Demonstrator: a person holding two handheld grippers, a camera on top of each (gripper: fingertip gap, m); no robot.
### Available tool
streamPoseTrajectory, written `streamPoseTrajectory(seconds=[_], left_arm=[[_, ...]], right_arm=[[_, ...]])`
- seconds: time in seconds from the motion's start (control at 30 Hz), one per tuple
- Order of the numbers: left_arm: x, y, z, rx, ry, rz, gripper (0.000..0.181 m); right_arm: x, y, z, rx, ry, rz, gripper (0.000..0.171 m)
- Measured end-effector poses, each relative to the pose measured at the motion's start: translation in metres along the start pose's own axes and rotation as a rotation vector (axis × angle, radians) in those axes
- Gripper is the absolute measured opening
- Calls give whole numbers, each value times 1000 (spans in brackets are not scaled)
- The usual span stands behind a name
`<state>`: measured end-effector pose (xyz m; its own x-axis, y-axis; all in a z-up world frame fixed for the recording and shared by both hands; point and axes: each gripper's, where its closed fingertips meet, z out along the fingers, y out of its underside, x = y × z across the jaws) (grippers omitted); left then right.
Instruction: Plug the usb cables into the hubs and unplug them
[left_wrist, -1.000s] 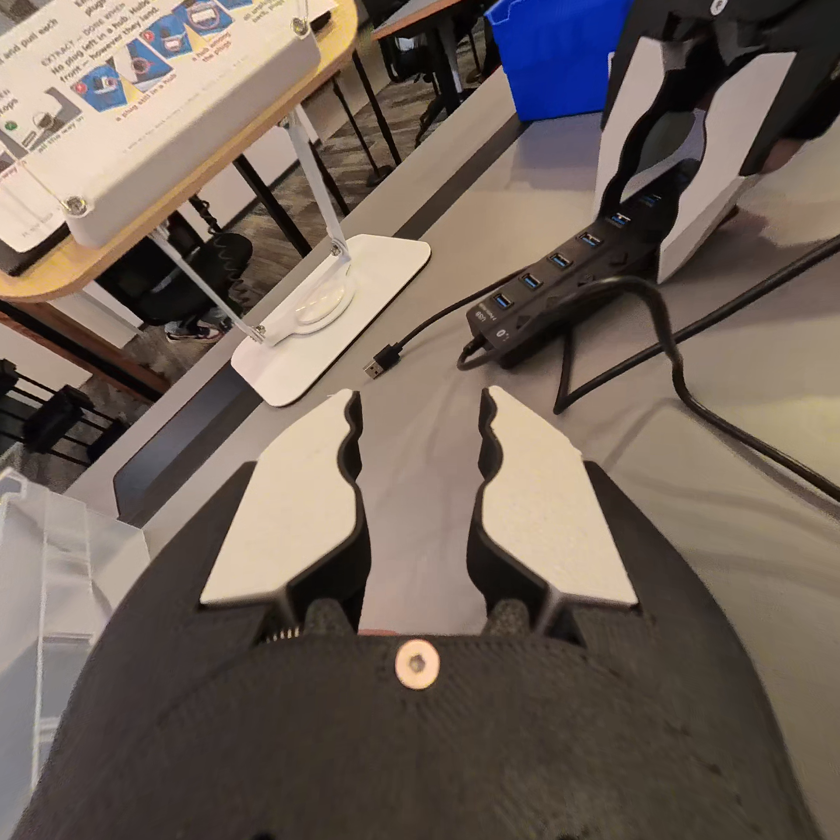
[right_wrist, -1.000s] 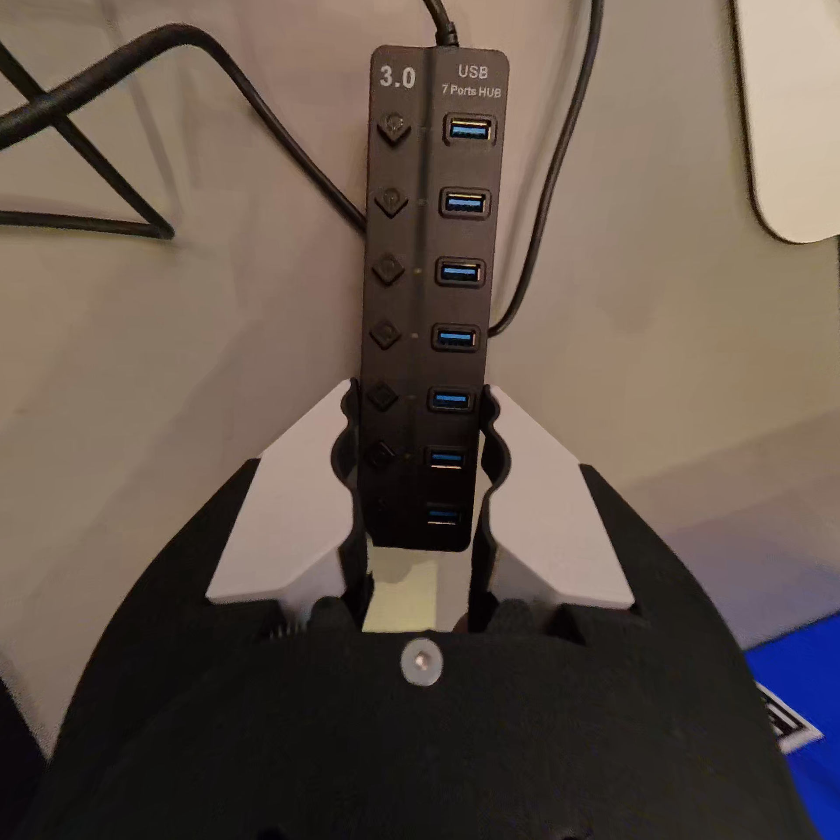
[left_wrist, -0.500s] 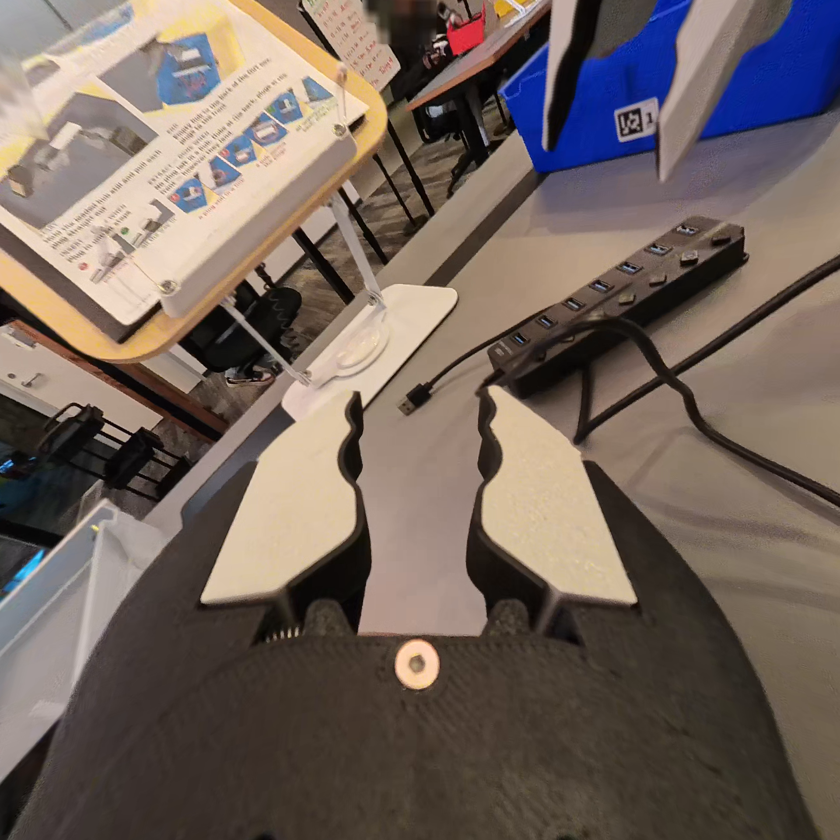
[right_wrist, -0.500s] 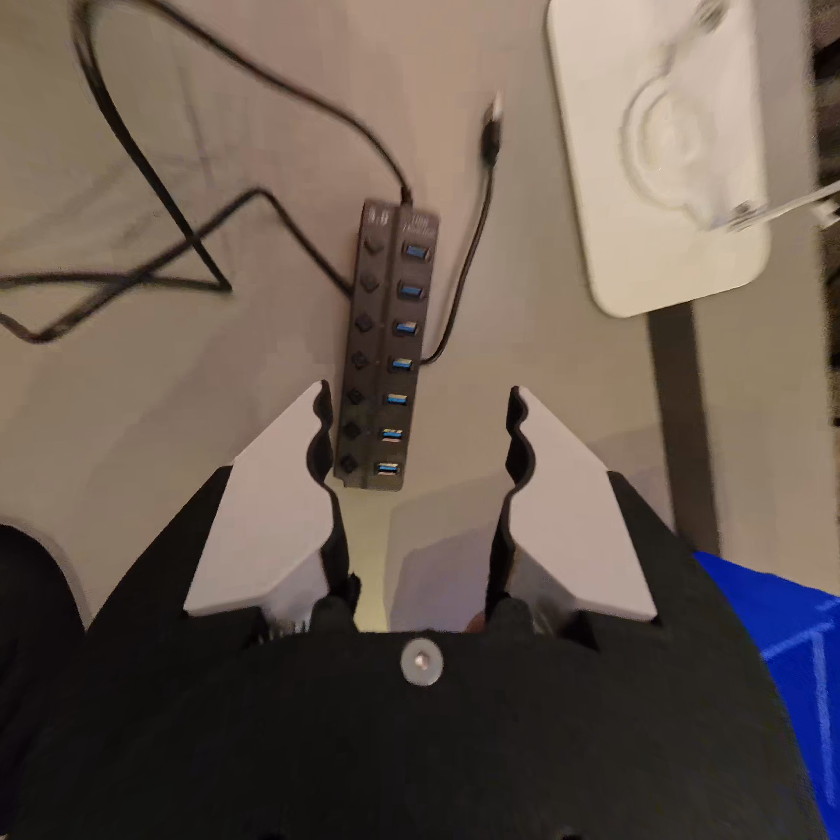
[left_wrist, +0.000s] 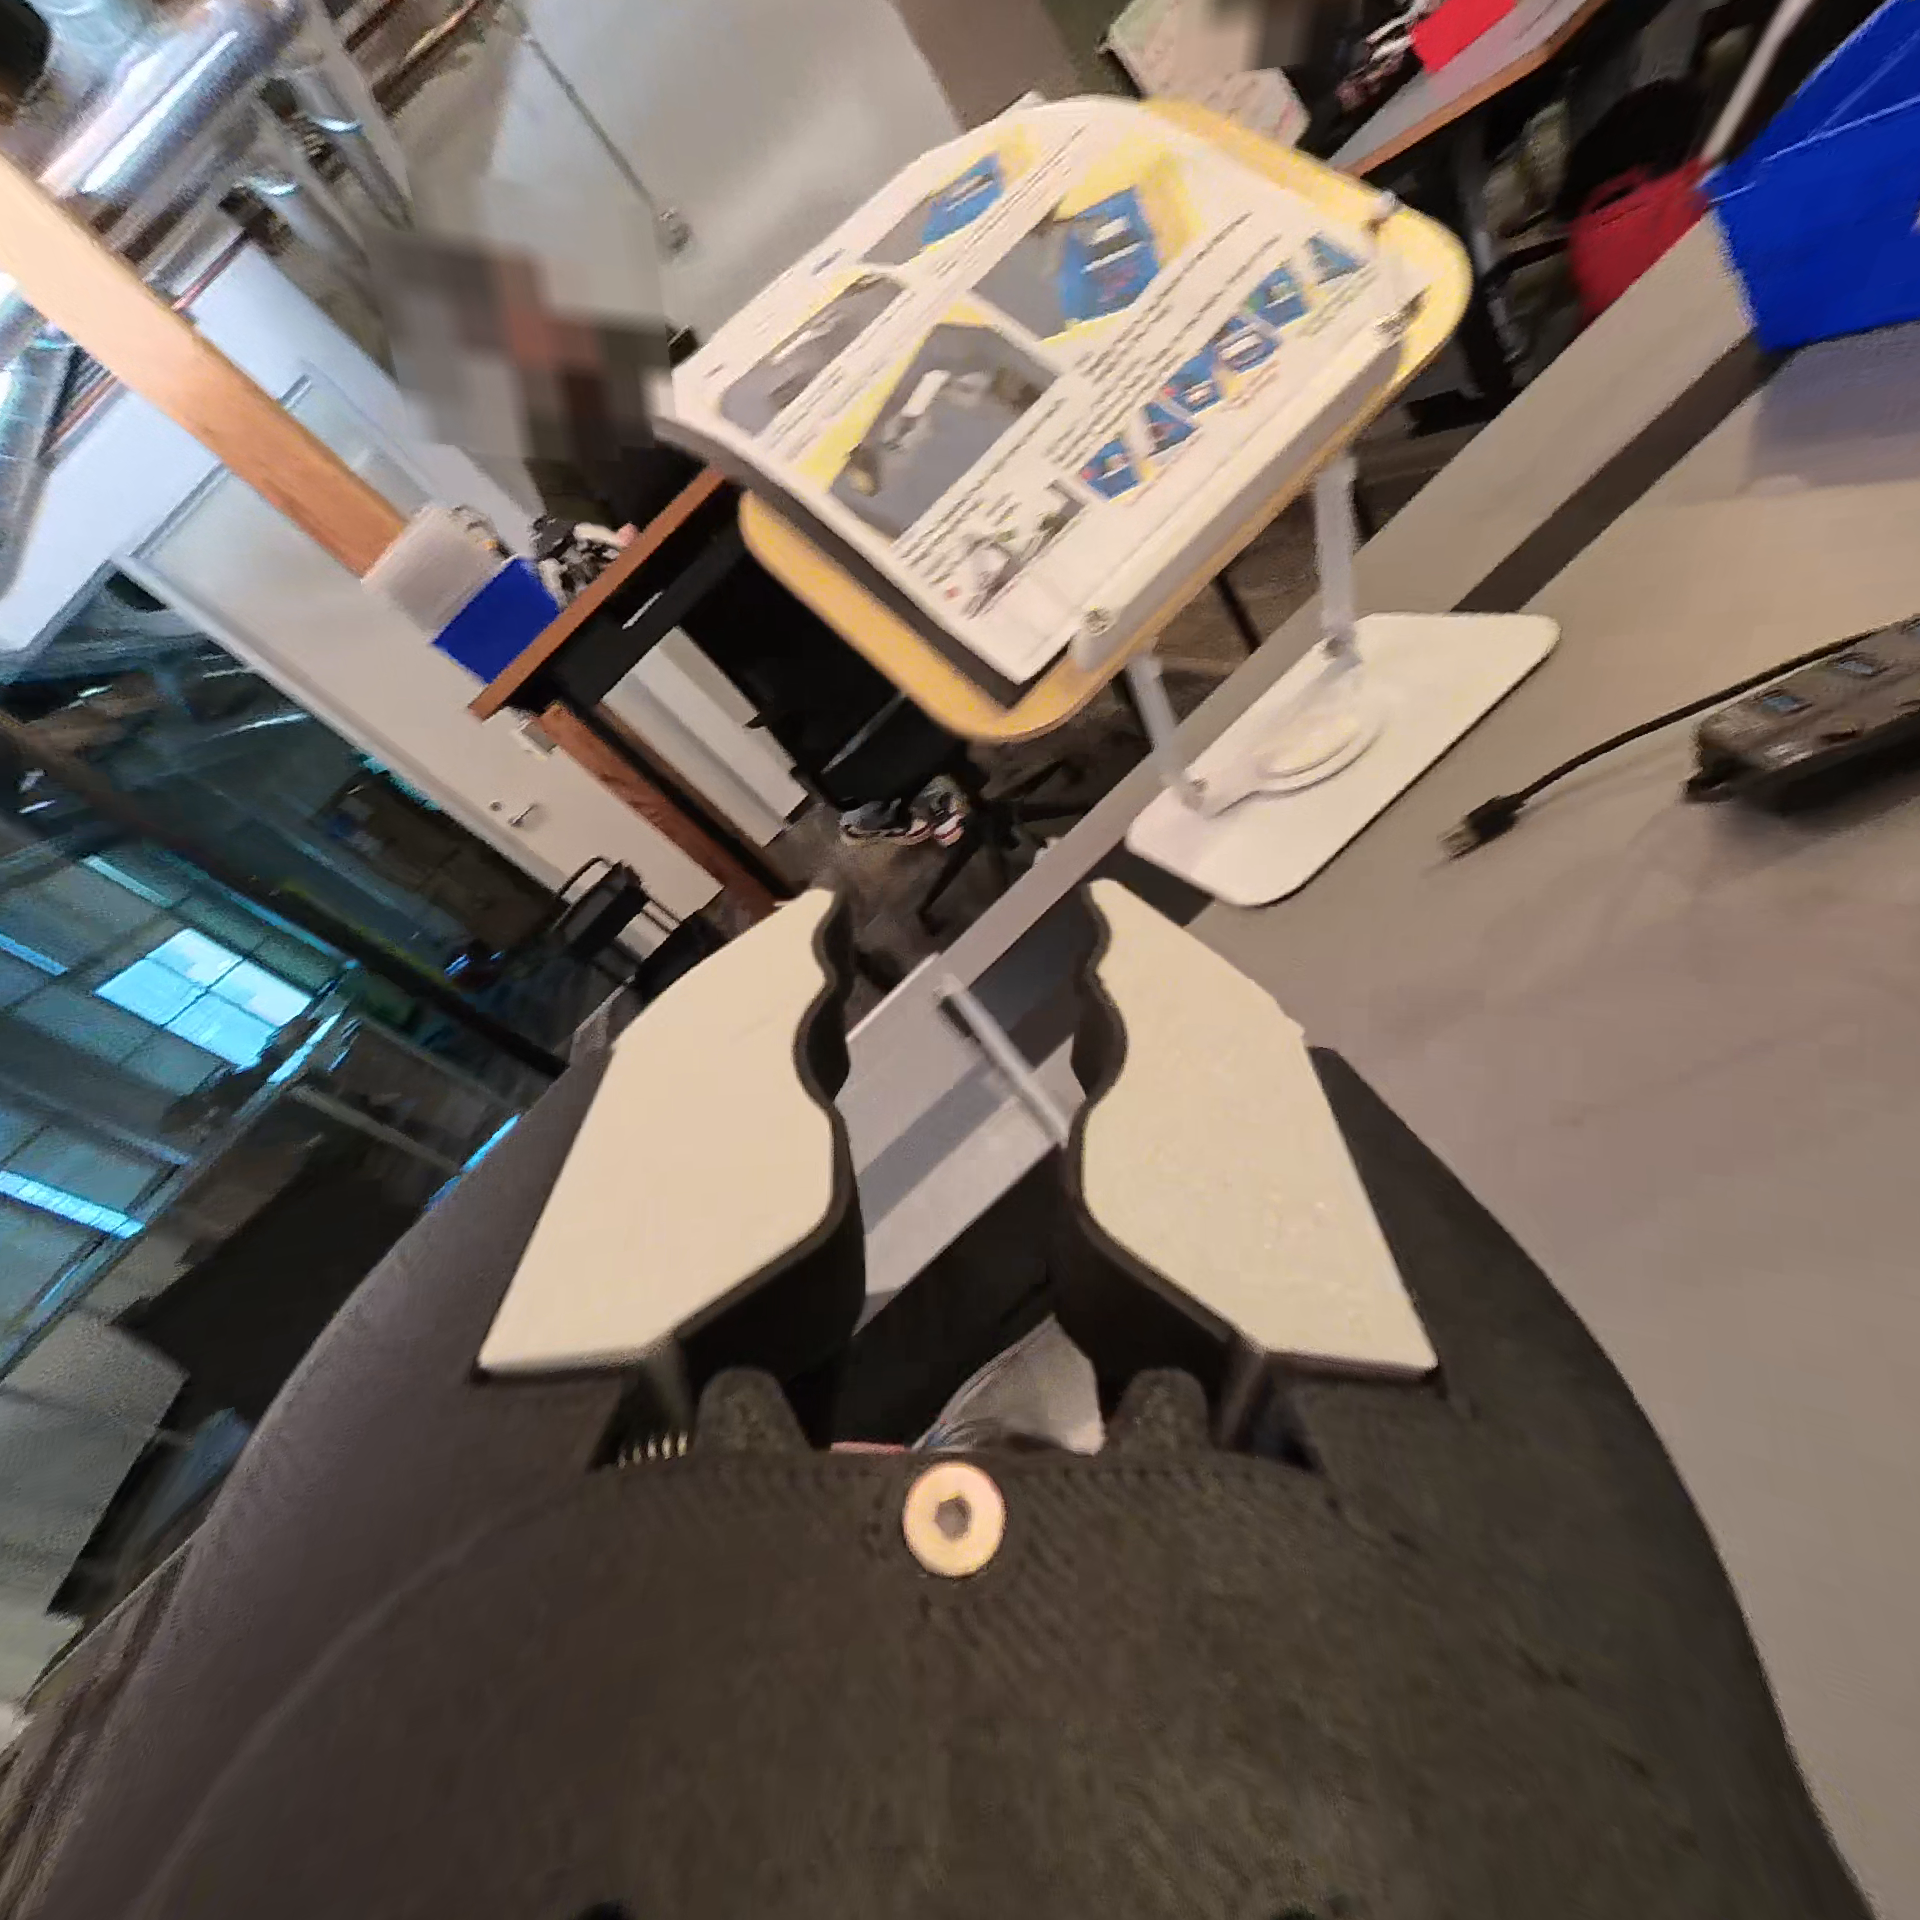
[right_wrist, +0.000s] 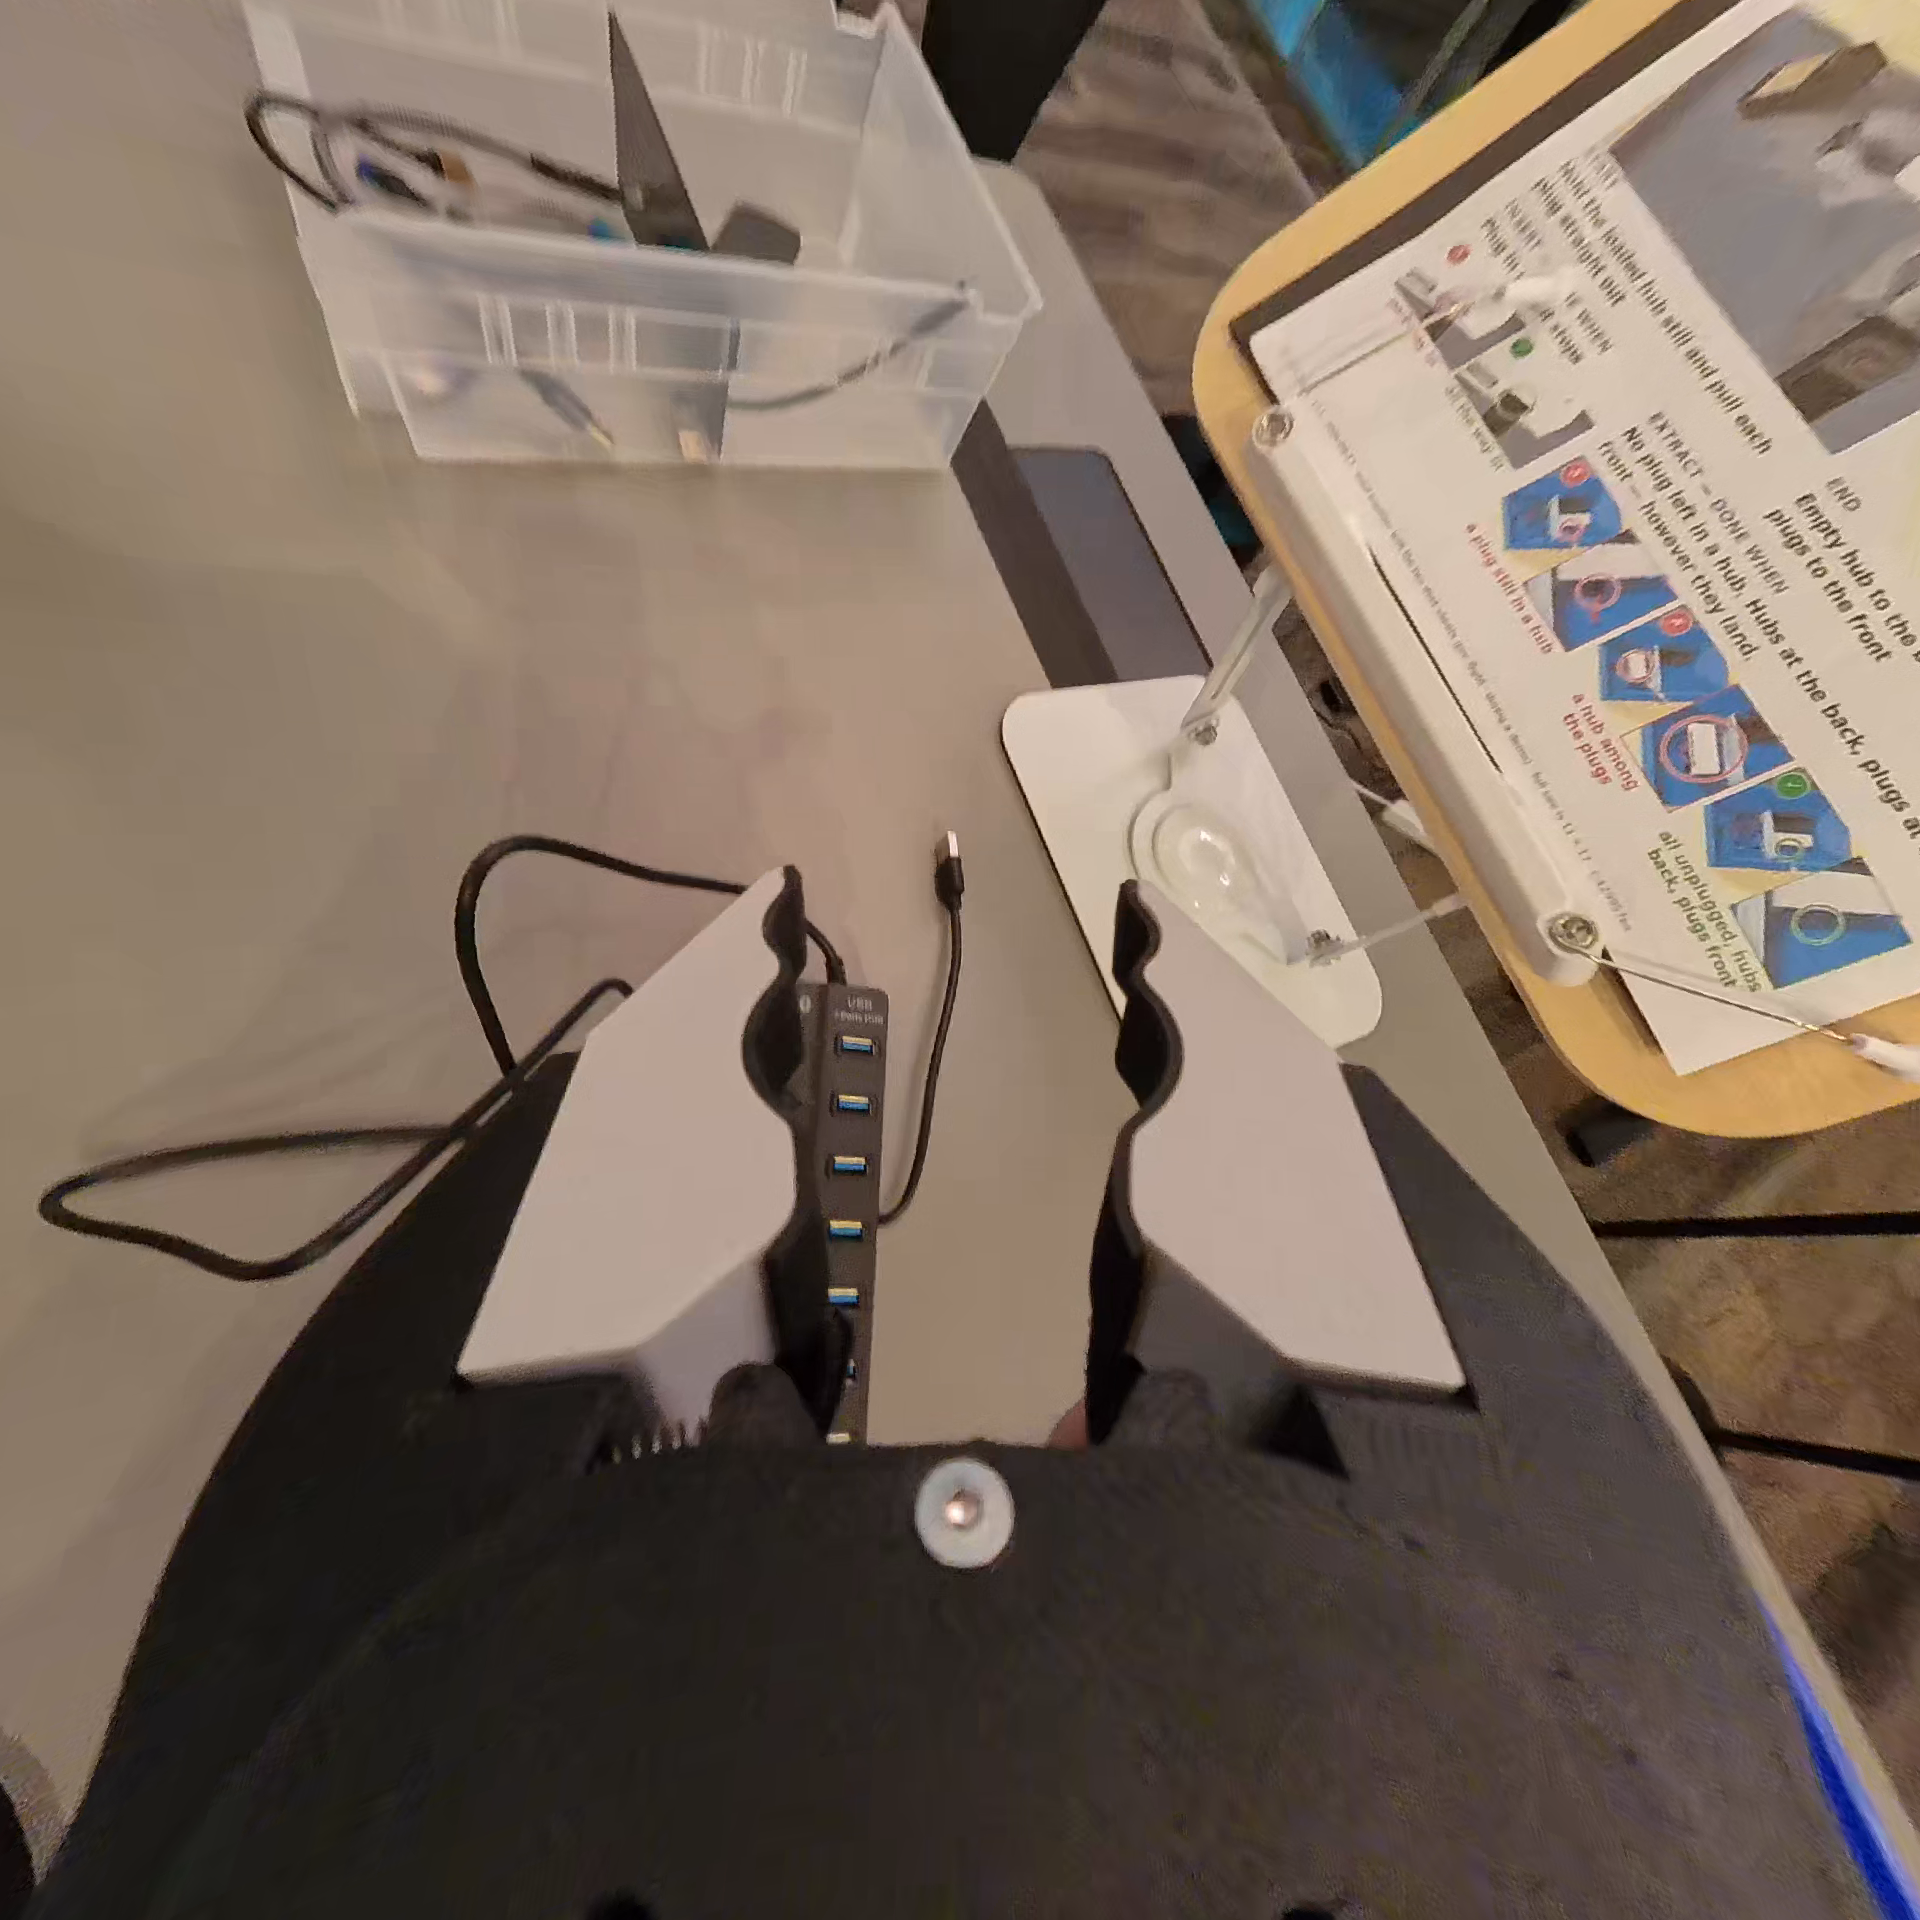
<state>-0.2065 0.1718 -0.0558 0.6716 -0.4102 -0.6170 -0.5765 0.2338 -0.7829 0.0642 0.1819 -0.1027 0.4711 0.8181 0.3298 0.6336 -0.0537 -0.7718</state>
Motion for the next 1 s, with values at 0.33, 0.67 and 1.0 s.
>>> streamPoseTrajectory(seconds=[0.33, 0.67, 1.0], left_arm=[[-50, 76, -27, -231, 24, 97, 28], [-50, 168, -22, -518, 288, 210, 42], [6, 174, -39, -558, 721, 220, 48]], right_arm=[[13, 24, 16, -30, 36, 16, 51], [7, 42, 33, -75, 13, -5, 48], [4, 51, 39, -96, -7, -9, 48]])
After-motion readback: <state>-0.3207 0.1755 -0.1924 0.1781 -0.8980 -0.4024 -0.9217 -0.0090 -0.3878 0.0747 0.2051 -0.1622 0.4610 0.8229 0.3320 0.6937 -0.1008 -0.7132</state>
